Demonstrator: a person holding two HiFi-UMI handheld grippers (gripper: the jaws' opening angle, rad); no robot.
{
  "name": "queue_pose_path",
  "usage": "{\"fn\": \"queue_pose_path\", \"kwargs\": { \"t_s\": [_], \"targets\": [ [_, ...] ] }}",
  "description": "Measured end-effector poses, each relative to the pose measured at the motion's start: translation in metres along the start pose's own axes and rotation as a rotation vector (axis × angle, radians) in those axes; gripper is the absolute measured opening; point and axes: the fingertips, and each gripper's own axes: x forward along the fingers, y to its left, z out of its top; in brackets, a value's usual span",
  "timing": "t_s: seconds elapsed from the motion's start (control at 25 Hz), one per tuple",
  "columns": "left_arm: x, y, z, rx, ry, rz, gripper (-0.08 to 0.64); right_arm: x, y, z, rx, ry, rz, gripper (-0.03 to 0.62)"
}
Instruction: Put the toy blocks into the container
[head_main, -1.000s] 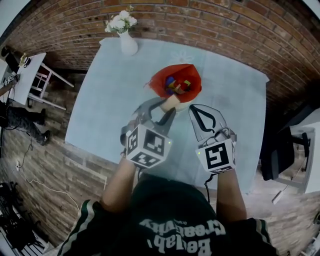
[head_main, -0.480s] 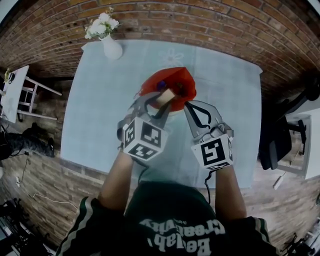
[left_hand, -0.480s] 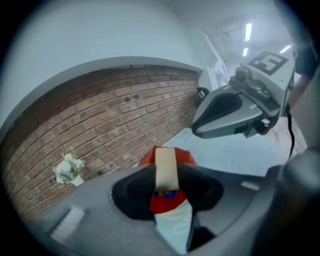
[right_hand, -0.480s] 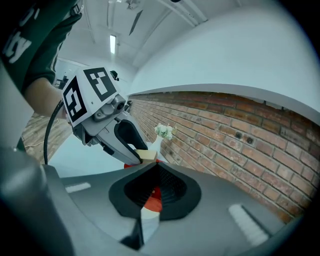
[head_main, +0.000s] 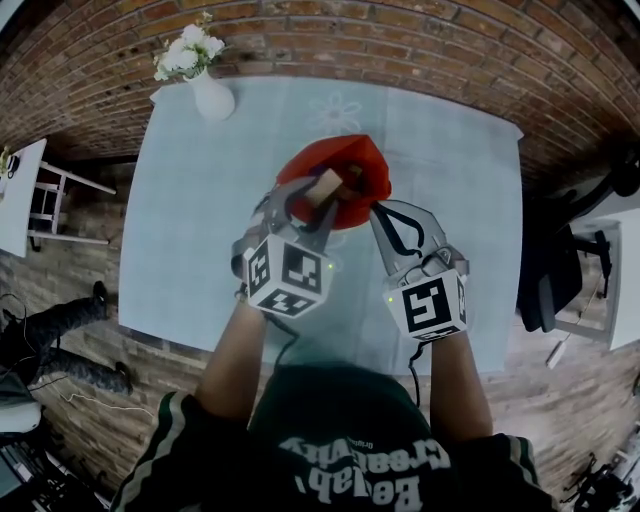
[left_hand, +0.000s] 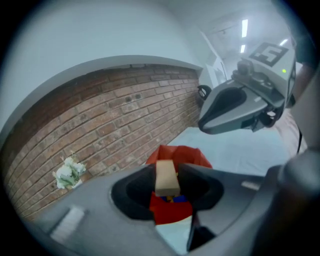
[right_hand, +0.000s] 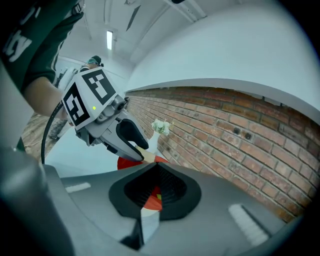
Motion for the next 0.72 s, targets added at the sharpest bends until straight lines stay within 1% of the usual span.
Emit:
{"fn": "queue_pose_path", "kwargs": {
  "t_s": [0.08,0.12,0.16,0.2,0.44,0.6,0.72],
  "targets": [
    [0.003,0.004,0.0,-0.007,-0.007,0.024,0.146,0.001,-0.001,-0.003,-0.004,0.006,0.003,0.006],
    [0.004,0.005,-0.001,-0.011,-0.006,0.027,0.159,0.001,-0.001,-0.004,-0.003,0.007,0.004,0.005],
    [0.005,0.005,-0.003,-0.015,-0.003,0.024,0.178,0.002,-0.001,-0.004,-0.001,0.008,0.002,0.005],
    [0.006,0.005,-0.004,-0.019,0.0,0.017,0.181,0.003,-0.001,-0.005,0.0,0.009,0.002,0.005],
    [0.008,0.003,-0.007,-0.022,0.01,0.006,0.19,0.005,0.0,-0.007,0.0,0.008,0.011,0.006],
    [0.011,-0.003,-0.012,-0.019,0.032,-0.011,0.199,0.004,-0.002,-0.007,-0.008,0.01,0.011,0.006],
    [0.011,-0.004,-0.014,-0.025,0.038,-0.006,0.189,0.002,-0.002,-0.007,-0.001,0.007,0.003,0.005]
  ]
}}
